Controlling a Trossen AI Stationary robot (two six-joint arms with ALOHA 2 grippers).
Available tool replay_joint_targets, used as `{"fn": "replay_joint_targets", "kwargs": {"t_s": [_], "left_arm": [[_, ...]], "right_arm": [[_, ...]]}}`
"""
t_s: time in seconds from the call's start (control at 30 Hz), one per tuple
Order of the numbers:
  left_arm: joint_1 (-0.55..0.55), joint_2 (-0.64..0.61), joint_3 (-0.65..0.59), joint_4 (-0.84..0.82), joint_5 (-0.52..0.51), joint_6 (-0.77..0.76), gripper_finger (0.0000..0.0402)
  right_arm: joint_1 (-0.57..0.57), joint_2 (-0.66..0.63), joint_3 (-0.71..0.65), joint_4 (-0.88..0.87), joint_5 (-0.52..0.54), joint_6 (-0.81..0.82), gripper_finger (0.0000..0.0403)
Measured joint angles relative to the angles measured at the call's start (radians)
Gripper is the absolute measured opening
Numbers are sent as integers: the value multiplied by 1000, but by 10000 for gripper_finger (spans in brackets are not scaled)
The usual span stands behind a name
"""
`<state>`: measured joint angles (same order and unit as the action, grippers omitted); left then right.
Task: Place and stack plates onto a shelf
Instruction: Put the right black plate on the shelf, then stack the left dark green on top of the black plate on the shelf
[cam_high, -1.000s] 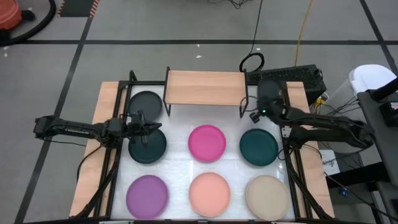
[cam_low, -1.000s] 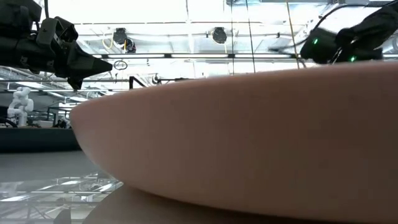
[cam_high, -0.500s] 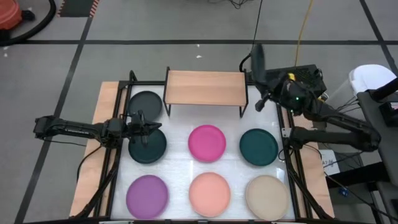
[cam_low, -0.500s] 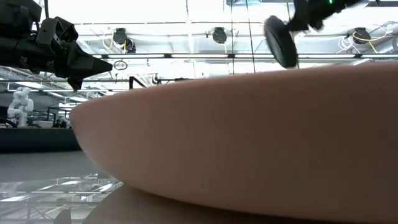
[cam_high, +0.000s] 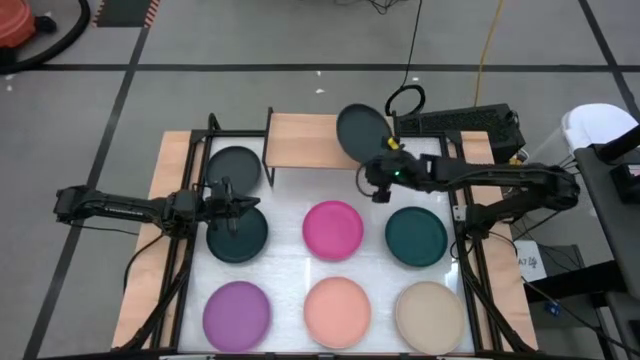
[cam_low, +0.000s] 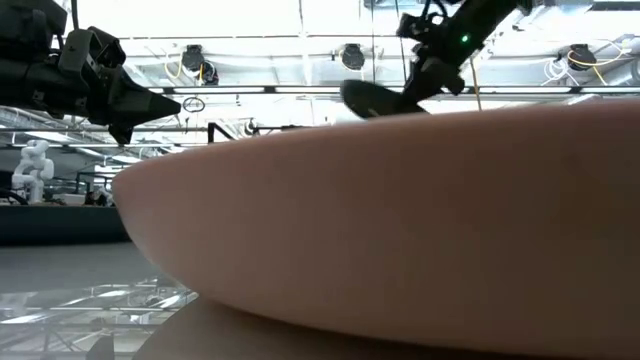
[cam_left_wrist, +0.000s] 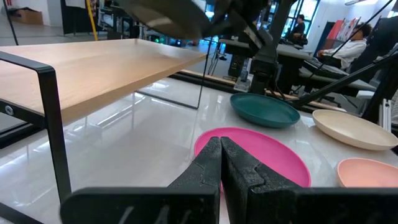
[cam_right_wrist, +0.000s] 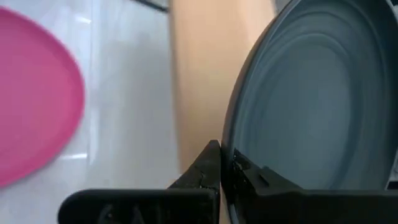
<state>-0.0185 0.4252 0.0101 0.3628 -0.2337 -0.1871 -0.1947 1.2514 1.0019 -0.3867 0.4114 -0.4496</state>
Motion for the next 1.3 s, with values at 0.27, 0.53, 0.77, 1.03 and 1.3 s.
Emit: {"fn": "replay_joint_targets", "kwargs": {"t_s": [0.27, 0.53, 0.77, 1.03, 1.3], "left_arm": [[0, 0, 0, 0, 0, 0, 4], [0, 0, 0, 0, 0, 0, 4], [0, 0, 0, 0, 0, 0, 4], [0, 0, 0, 0, 0, 0, 4], [0, 0, 0, 0, 0, 0, 4]], "right_arm": [[1, 66, 2, 0, -53, 17, 0], [0, 66, 2, -15, -50, 42, 43], [13, 55, 1, 31, -50, 29, 66], [123, -144, 0, 109, -49, 10, 67], [249, -483, -113, 81, -161, 242, 68]]}}
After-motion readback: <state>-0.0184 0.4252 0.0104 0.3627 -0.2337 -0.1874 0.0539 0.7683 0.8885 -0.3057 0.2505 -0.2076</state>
